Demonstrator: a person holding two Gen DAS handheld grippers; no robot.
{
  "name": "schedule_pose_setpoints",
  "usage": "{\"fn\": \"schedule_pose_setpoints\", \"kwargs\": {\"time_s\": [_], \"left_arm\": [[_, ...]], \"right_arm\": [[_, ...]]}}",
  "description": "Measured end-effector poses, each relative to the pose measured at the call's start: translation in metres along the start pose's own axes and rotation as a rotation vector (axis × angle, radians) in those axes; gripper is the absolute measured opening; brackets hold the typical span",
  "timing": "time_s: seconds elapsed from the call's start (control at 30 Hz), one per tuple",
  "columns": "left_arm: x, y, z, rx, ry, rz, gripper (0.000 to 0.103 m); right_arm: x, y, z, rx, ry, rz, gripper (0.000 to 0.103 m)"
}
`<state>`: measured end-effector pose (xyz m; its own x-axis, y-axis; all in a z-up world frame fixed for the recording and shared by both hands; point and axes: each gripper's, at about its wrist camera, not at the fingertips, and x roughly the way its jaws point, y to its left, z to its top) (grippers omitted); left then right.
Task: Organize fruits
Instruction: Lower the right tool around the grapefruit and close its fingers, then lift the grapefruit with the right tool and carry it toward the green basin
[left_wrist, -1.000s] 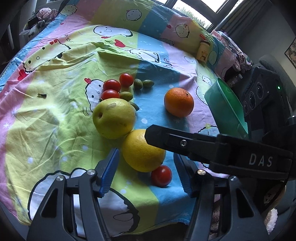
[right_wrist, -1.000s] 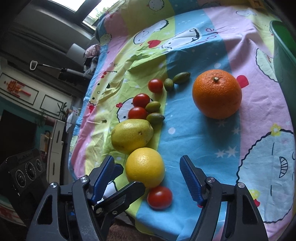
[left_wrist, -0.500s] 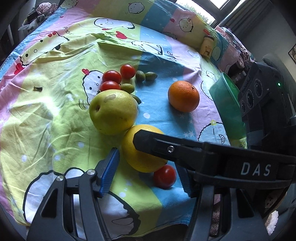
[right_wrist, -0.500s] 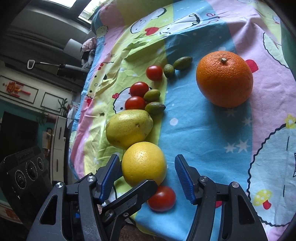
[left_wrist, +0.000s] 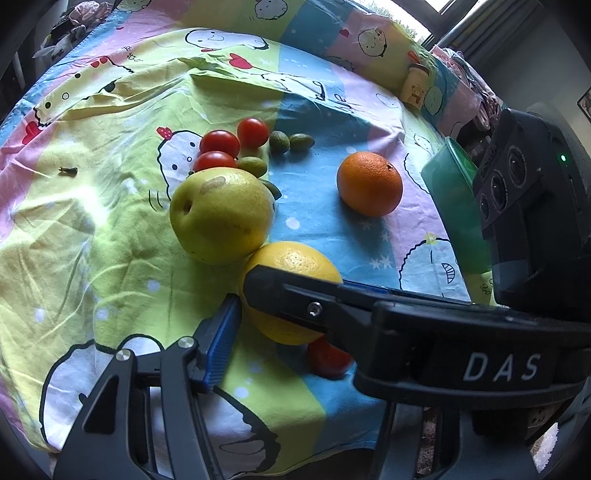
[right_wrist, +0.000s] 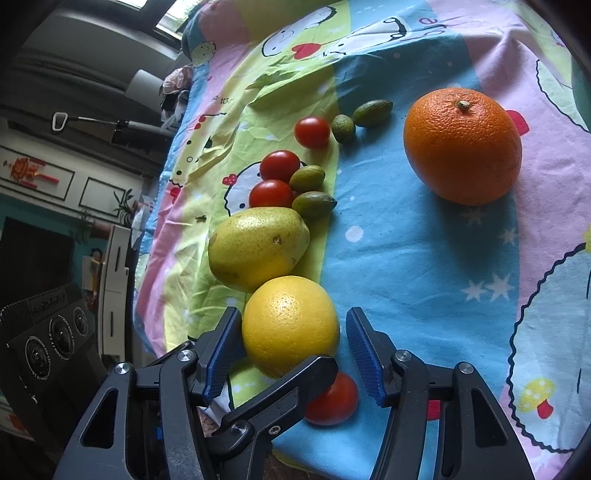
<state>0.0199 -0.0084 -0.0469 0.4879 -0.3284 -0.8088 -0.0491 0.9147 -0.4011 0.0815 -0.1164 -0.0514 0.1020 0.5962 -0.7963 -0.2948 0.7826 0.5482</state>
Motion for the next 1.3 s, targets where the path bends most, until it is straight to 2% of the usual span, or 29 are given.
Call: {"fn": "schedule_pose_setpoints", "kwargs": {"time_s": [0.07,0.17,0.4,0.93,1.3], "left_arm": [[0.0,0.0,0.0,0.004,-0.002,0.002,0.056],[-0.001,-0.001,-0.001,0.011,-0.007,0.009,0.056],[-0.001,-0.004,0.0,0.02,-0.018,0.008,0.056],[-0.024,-0.028,0.003,0.087,-0.132,-0.01,0.056],[-0.031,-0.041,0.006,0.115,-0.177,-0.024,0.056]], "right_arm": [[0.001,0.002,0.0,-0.005,-0.001,0.0,0.061],[0.003,0.003,0.0,-0.009,0.004,-0.003,0.056],[0.002,0.004,0.0,-0.014,-0.004,-0.014,0.055],[-0.034,0.016,-0.002,-0.077,-0.115,-0.039,0.055],[-0.052,0.019,-0.003,-0.087,-0.17,-0.044,0.055]]}}
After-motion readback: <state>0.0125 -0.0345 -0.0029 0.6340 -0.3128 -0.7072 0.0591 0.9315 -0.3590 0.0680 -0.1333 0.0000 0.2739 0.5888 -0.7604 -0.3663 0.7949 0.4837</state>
